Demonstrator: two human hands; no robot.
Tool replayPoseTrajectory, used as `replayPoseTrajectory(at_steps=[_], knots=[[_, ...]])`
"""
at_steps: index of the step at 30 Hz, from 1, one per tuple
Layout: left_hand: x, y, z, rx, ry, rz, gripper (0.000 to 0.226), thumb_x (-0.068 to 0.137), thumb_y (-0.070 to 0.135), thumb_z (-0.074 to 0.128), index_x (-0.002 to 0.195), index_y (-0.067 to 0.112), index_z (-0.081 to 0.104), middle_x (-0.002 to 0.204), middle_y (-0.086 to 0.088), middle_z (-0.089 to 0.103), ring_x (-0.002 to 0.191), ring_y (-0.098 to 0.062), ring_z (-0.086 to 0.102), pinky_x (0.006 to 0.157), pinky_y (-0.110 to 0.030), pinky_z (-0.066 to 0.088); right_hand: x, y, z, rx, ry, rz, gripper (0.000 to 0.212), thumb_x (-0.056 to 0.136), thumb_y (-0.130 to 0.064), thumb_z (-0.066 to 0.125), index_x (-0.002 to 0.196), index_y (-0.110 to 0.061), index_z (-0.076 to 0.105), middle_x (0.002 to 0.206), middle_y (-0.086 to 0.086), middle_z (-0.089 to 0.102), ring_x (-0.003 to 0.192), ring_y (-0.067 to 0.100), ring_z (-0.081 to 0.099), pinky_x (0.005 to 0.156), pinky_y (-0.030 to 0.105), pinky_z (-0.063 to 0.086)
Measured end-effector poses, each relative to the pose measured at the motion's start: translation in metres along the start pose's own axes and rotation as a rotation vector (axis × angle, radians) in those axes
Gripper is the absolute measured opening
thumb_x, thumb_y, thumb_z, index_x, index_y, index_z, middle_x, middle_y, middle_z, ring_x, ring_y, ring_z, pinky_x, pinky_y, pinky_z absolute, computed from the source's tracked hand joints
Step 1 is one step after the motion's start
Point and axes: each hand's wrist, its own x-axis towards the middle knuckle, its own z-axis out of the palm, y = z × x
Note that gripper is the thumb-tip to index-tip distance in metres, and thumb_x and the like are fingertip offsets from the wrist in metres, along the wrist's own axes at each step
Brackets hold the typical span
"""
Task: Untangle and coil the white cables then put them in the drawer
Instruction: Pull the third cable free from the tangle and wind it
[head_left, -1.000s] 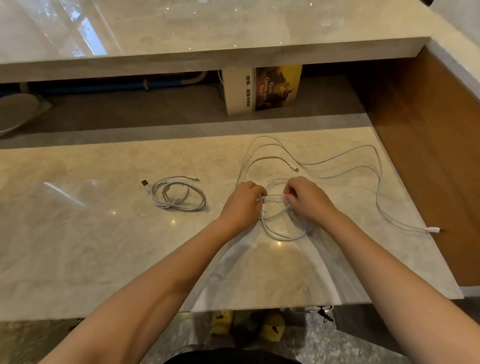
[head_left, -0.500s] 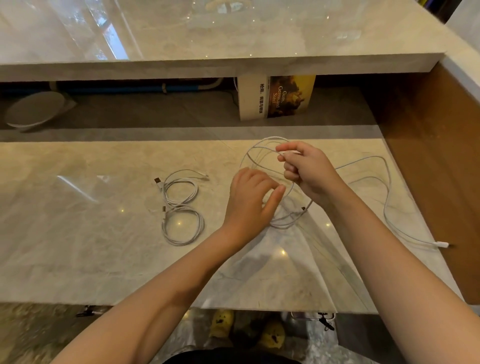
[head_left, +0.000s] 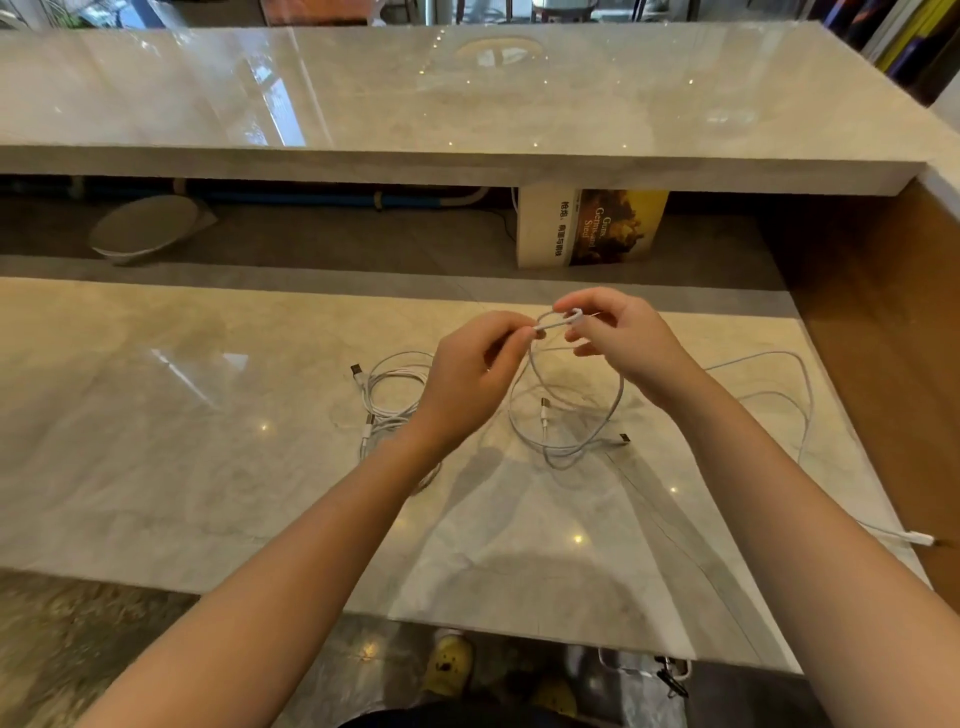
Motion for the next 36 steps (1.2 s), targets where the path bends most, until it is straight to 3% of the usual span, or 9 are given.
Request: replayPoseTrajectory(at_steps=[7,10,14,17,20,24,28,33,36], knots=[[0.002,-0.020,-0.026,0.004,-0.009,-0.106,0.021,0.094,0.015,0.051,0.110,0.019,0.063,0.090,0.011,0.063,0.085,-0.002,0.058,0.078,-0.020,0.049,0.009,-0.010,0.000,-0.308,0.183,-0.317,0.016,0.092,-0.023,0.055,0.095,-0.014,0.068,0.099,-0.002,0.055,0.089,0.009,0.051,0.073,0.017,0.040],[-0.010,-0.042,-0.038,0.180,0.003,-0.090,0.031,0.091,0.013,0.055,0.122,0.013,0.058,0.109,0.006,0.057,0.098,-0.008,0.055,0.086,-0.014,0.044,0.010,-0.010,0.002,-0.358,0.092,-0.294,0.017,0.093,-0.022,0.054,0.093,-0.013,0.068,0.093,-0.001,0.063,0.087,0.012,0.056,0.074,0.023,0.042],[-0.053,-0.072,-0.044,0.338,0.019,-0.231,0.019,0.087,0.013,0.062,0.105,0.008,0.060,0.097,-0.002,0.056,0.083,-0.014,0.053,0.073,-0.015,0.042,0.010,0.011,0.017,-0.371,-0.011,-0.234,0.015,0.091,-0.021,0.058,0.091,-0.015,0.072,0.084,-0.002,0.068,0.082,0.014,0.061,0.076,0.029,0.049],[-0.089,-0.093,-0.041,0.505,-0.297,-0.363,0.029,0.080,0.041,0.064,0.084,0.012,0.058,0.081,0.000,0.055,0.075,-0.019,0.052,0.064,-0.031,0.042,0.016,0.030,0.026,-0.413,-0.007,-0.191,0.017,0.090,-0.023,0.059,0.093,-0.014,0.074,0.086,0.001,0.070,0.080,0.014,0.061,0.077,0.034,0.051],[-0.112,-0.104,-0.037,0.679,-0.486,-0.355,0.038,0.075,0.051,0.067,0.085,0.017,0.054,0.081,0.003,0.051,0.077,-0.018,0.046,0.064,-0.031,0.036,0.022,0.042,0.035,-0.490,-0.010,-0.199,0.020,0.091,-0.025,0.058,0.094,-0.013,0.073,0.085,0.000,0.069,0.080,0.016,0.060,0.073,0.032,0.048],[-0.109,-0.100,-0.038,0.702,-0.481,-0.363,0.019,0.091,0.032,0.053,0.089,0.013,0.054,0.087,-0.003,0.056,0.076,-0.020,0.048,0.066,-0.033,0.041,0.027,0.050,0.044,-0.499,-0.038,-0.209,0.021,0.093,-0.024,0.054,0.085,-0.015,0.070,0.075,-0.003,0.064,0.075,0.017,0.056,0.066,0.031,0.043],[-0.097,-0.084,-0.049,0.579,-0.323,-0.331,0.015,0.096,0.022,0.046,0.093,0.008,0.050,0.090,-0.002,0.046,0.068,-0.020,0.045,0.058,-0.033,0.036,0.038,0.062,0.035,-0.462,0.071,-0.098,0.036,0.098,-0.028,0.041,0.095,-0.004,0.068,0.090,0.012,0.069,0.083,0.028,0.063,0.074,0.037,0.046],[-0.073,-0.059,-0.071,0.371,-0.063,-0.331,0.012,0.098,0.015,0.043,0.091,0.007,0.049,0.086,-0.001,0.045,0.071,-0.005,0.041,0.064,-0.012,0.036,0.039,0.069,0.023,-0.428,0.080,0.014,0.041,0.100,-0.032,0.030,0.092,-0.004,0.059,0.091,0.014,0.066,0.082,0.028,0.059,0.073,0.035,0.041],[-0.058,-0.049,-0.081,0.352,-0.016,-0.363,0.010,0.098,0.015,0.043,0.090,0.012,0.049,0.086,-0.001,0.048,0.071,-0.004,0.044,0.063,-0.009,0.036,0.043,0.065,0.023,-0.506,0.027,0.124,0.040,0.100,-0.031,0.031,0.128,-0.008,0.048,0.122,0.020,0.060,0.108,0.033,0.056,0.089,0.039,0.043]])
